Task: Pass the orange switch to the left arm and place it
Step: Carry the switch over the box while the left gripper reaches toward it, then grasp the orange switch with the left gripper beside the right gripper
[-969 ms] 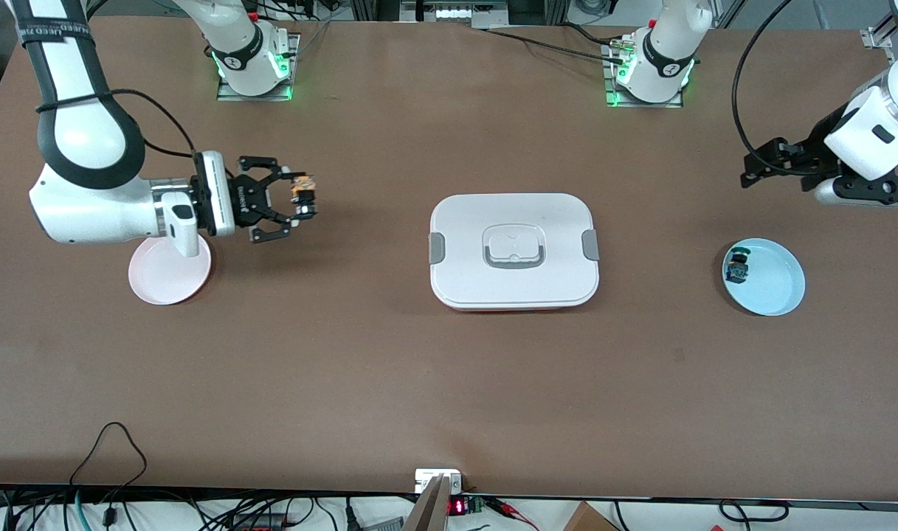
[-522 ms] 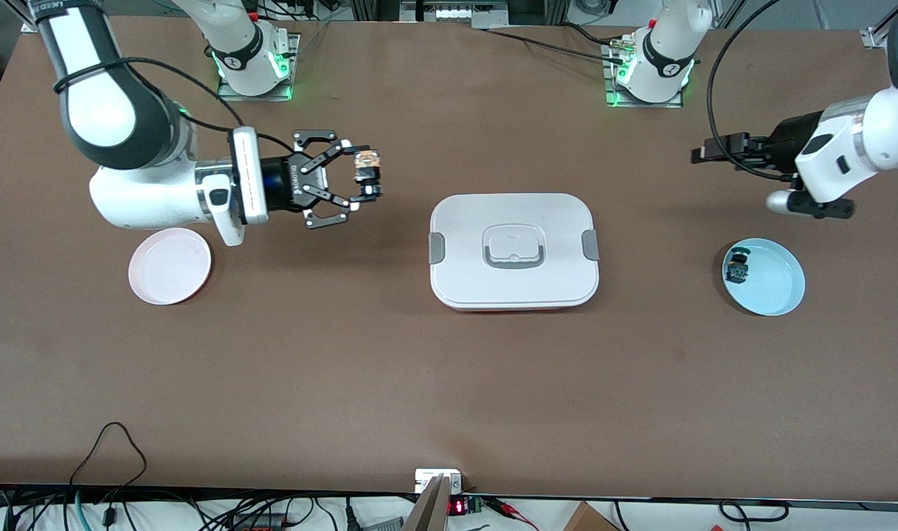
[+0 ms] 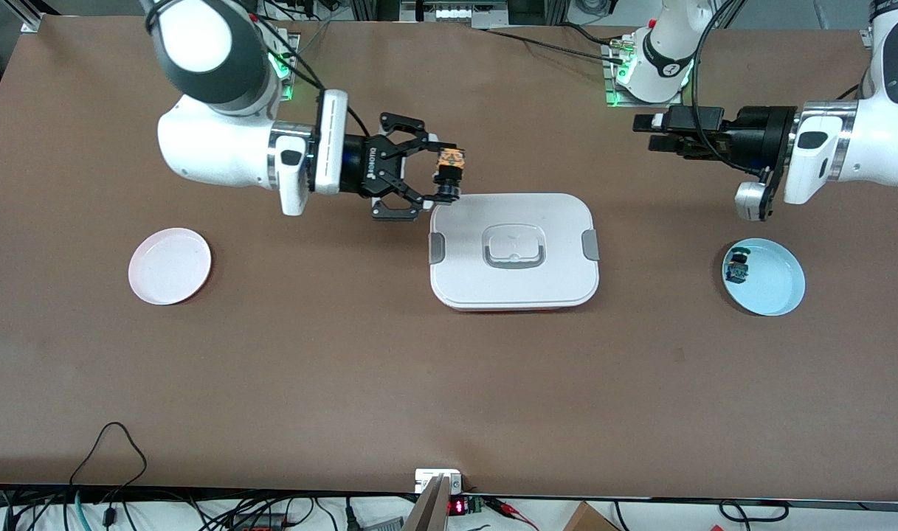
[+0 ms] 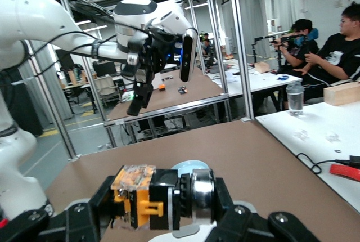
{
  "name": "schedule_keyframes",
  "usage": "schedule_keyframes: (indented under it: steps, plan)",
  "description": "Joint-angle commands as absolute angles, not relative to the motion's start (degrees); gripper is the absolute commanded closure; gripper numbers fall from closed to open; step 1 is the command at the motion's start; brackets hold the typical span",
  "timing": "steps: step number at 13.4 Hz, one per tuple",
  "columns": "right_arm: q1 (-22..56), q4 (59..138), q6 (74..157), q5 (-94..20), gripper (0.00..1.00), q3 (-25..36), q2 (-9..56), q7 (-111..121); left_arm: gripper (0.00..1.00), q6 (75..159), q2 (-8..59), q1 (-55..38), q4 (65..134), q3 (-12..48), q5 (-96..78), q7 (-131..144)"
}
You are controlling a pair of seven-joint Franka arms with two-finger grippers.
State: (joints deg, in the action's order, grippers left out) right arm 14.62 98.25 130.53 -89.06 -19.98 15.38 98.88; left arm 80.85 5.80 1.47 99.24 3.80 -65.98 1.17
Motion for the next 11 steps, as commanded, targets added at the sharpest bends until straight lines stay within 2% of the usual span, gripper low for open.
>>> schedule_keyframes:
  steps: [1, 4, 7, 9, 11]
  plan:
    - [17.30, 93.61, 135.59, -89.91, 1.00, -19.69, 19.42, 100.98, 0.00, 87.00, 4.83, 1.85, 101.95, 8.17, -74.77, -0.86]
    - [19.50, 92.55, 138.94, -91.65, 1.00, -19.69, 21.17, 103.17, 0.00, 90.25, 8.69, 0.97, 102.30, 9.04, -85.05, -12.35]
    - [25.04, 89.05, 145.44, -101.13, 1.00, -19.69, 24.16, 108.27, 0.00, 96.75, 12.29, 0.62, 102.74, 13.08, -92.09, -20.27]
    - [25.84, 88.42, 145.37, -102.48, 1.00, -19.69, 24.52, 108.19, 0.00, 97.29, 15.89, 0.53, 102.66, 13.71, -96.74, -26.60]
    - [25.93, 88.42, 145.20, -104.75, 1.00, -19.69, 24.70, 108.28, 0.02, 96.77, 16.35, 0.61, 102.74, 13.89, -97.03, -27.25]
